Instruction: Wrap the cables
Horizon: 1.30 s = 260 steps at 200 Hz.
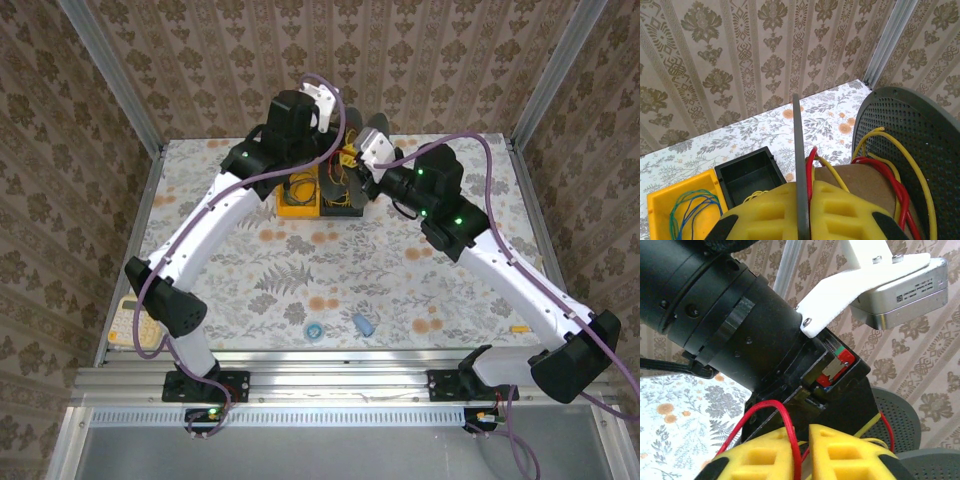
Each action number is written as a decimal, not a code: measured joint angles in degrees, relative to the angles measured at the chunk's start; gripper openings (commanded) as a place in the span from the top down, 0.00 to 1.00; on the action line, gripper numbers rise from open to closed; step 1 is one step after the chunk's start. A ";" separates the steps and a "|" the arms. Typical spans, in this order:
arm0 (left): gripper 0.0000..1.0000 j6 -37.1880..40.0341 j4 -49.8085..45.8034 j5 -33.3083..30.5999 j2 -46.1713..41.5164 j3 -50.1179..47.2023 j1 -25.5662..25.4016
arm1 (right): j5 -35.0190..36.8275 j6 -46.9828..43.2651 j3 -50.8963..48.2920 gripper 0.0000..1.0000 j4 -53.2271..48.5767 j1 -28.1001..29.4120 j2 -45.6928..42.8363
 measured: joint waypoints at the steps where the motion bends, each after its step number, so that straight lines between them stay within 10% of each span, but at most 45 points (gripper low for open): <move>1: 1.00 0.07 -0.02 -0.04 0.00 0.00 0.00 | 0.00 -0.09 0.02 0.77 0.00 0.00 0.00; 115: 1.00 4.63 -2.49 -4.15 1.31 3.91 -1.62 | 0.22 -0.52 4.50 0.71 -6.54 -1.18 0.63; 202: 1.00 5.88 -2.89 5.11 0.22 -1.64 -3.93 | 16.26 5.75 6.49 1.00 -6.08 -7.17 1.75; 260: 1.00 5.95 -2.32 8.37 -1.86 -2.03 -2.69 | 16.02 8.28 6.45 1.00 -4.48 -7.21 1.55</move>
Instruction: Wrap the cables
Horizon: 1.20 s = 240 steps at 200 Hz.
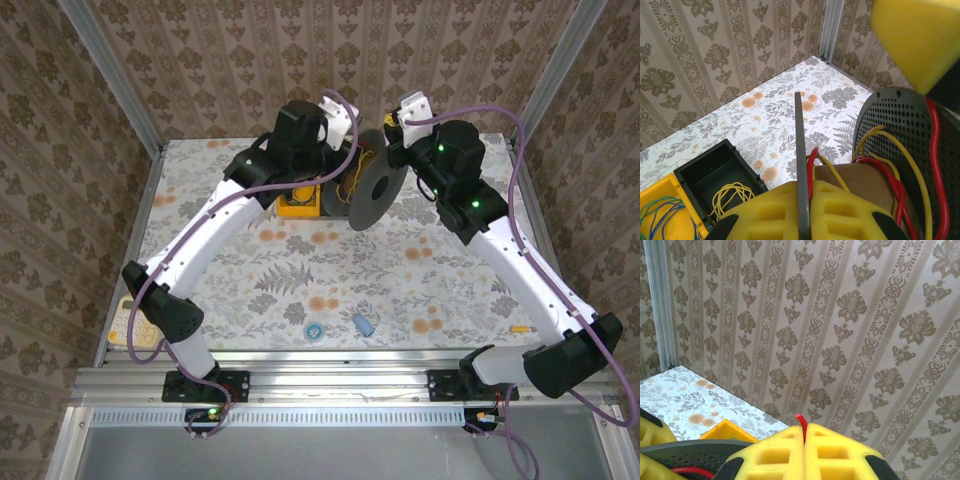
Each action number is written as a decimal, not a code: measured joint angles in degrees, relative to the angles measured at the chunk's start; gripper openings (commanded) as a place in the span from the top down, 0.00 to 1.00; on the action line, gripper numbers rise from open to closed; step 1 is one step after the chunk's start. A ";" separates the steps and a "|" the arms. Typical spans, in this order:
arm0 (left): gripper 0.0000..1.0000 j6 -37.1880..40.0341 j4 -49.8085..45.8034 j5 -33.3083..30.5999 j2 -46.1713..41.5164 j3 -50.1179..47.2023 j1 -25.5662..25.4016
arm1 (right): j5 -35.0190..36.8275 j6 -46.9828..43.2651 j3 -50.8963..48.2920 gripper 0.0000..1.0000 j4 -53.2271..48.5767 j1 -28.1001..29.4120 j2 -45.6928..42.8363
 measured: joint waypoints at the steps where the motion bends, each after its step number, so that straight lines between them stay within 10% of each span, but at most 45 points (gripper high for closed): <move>1: 1.00 0.00 0.07 0.04 -0.02 -0.04 0.00 | -0.04 0.07 -0.02 1.00 0.04 -0.04 0.00; 54: 1.00 1.01 5.07 3.32 -2.43 -4.74 1.20 | -8.70 8.15 -1.27 1.00 -1.38 -5.88 -0.46; 141: 1.00 10.23 9.38 13.84 -10.80 -12.85 3.85 | -47.87 22.18 -4.44 1.00 -0.63 -19.17 -0.92; 240: 1.00 14.03 7.96 19.06 -12.13 -15.13 5.99 | -58.49 27.52 -6.71 1.00 1.64 -20.44 2.82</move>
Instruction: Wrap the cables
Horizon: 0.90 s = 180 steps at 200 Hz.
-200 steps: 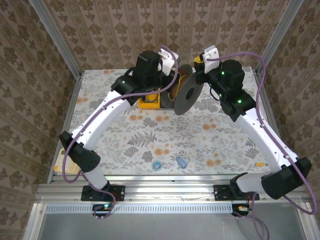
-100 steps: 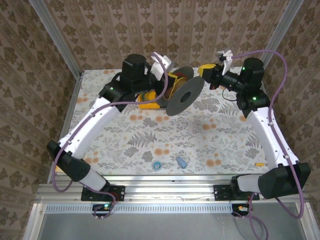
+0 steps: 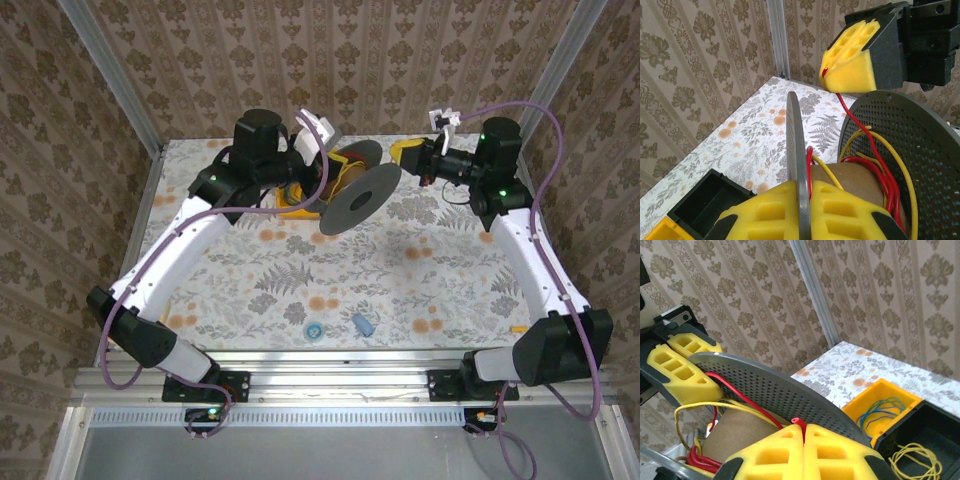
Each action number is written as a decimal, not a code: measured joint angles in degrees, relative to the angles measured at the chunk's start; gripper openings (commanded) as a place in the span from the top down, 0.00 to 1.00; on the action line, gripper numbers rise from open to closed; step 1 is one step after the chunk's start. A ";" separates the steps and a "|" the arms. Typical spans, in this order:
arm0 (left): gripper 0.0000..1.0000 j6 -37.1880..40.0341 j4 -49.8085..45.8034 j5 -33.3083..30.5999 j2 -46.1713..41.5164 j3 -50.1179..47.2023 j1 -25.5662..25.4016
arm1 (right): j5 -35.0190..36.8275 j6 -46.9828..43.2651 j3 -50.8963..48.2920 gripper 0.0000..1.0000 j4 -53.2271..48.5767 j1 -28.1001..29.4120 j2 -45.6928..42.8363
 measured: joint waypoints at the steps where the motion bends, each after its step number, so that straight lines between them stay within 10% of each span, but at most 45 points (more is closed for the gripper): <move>1: 1.00 0.02 0.00 0.02 0.00 -0.04 0.02 | -0.04 0.04 0.00 1.00 -0.02 0.00 0.07; 180: 1.00 2.95 -1.99 1.36 0.00 0.48 0.81 | -24.13 22.77 6.75 1.00 2.93 0.68 17.75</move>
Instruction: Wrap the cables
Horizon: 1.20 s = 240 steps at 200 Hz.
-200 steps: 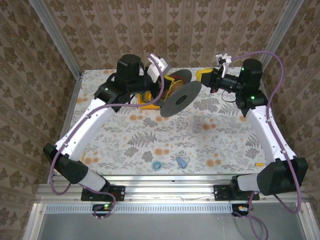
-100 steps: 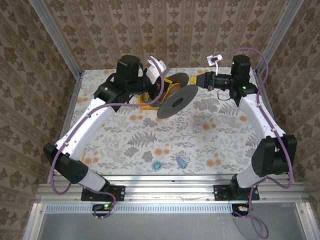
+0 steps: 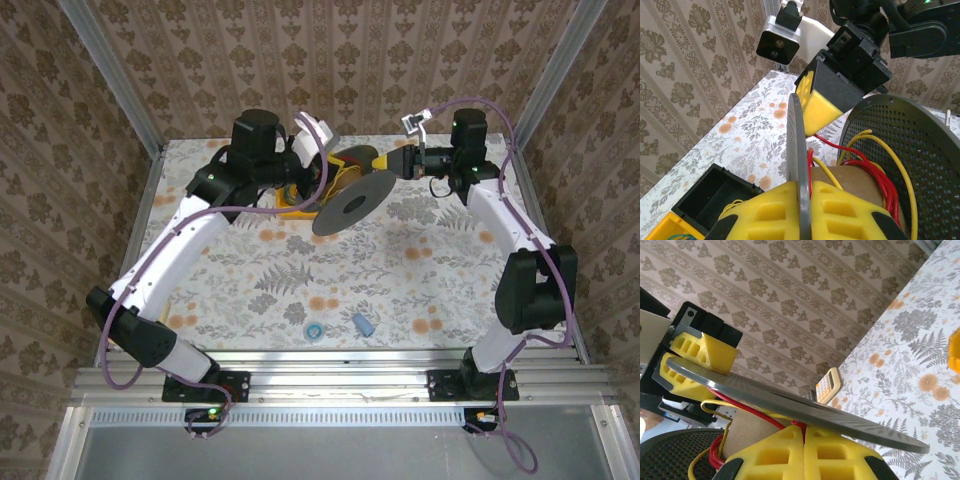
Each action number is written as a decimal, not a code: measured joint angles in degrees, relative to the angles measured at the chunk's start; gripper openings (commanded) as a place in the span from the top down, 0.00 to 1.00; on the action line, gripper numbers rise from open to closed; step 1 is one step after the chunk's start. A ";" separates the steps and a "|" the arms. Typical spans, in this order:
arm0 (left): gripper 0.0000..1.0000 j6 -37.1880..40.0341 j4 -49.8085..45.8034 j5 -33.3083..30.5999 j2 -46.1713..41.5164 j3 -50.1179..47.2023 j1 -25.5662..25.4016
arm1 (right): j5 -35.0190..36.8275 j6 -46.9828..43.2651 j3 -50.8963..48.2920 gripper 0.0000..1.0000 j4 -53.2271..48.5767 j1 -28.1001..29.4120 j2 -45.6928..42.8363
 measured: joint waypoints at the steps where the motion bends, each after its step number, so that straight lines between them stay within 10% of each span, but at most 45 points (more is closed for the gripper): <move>1: 1.00 -0.02 -0.04 0.02 0.00 0.02 -0.02 | -0.11 0.04 0.00 1.00 0.11 0.02 0.04; 99: 1.00 1.11 -5.81 0.02 0.02 3.54 0.00 | -3.28 -3.17 2.03 1.00 -2.86 2.89 2.10; 160: 1.00 1.90 -4.74 -1.33 0.00 3.54 0.00 | 2.36 -9.81 6.27 0.52 -13.31 1.27 0.24; 240: 1.00 0.52 -3.19 2.58 -1.57 3.56 -2.27 | 16.70 -13.29 21.33 0.31 -14.95 -0.74 -0.96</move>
